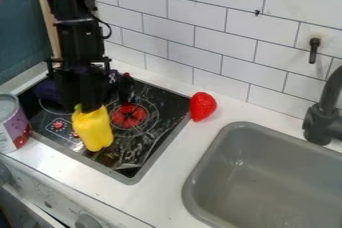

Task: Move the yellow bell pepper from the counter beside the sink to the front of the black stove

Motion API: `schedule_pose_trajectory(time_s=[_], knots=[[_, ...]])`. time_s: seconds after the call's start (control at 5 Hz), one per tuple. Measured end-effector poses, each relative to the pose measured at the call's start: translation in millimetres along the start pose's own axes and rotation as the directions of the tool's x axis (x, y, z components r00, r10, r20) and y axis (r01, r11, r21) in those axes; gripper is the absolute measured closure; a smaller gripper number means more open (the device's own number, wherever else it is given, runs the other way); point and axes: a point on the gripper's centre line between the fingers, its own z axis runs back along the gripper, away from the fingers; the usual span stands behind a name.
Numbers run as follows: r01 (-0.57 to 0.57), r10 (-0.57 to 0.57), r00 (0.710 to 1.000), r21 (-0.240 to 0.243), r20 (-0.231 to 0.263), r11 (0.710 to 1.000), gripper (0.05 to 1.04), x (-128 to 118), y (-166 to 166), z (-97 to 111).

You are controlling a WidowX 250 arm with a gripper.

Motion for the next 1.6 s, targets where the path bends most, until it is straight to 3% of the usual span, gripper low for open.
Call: schedule_pose_trajectory(time_s=[0.2, 0.4, 0.6, 1.0, 1.2, 1.6], knots=[[-0.03, 0.03, 0.999, 0.005, 0.017, 1.0, 0.128, -6, -5, 17], [0.001, -0.003, 0.996, 0.022, 0.092, 1.0, 0.077, -7, -23, 33], [0.113, -0.12, 0.988, 0.069, 0.097, 0.991, 0.083, 21, -62, 31], [0.273, -0.282, 0.959, 0.154, 0.036, 0.95, 0.083, 44, -123, 2], [0.273, -0.281, 0.96, 0.183, 0.016, 0.944, 0.083, 42, -122, 1], [0.266, -0.273, 0.962, 0.184, 0.014, 0.946, 0.083, 42, -121, 1]])
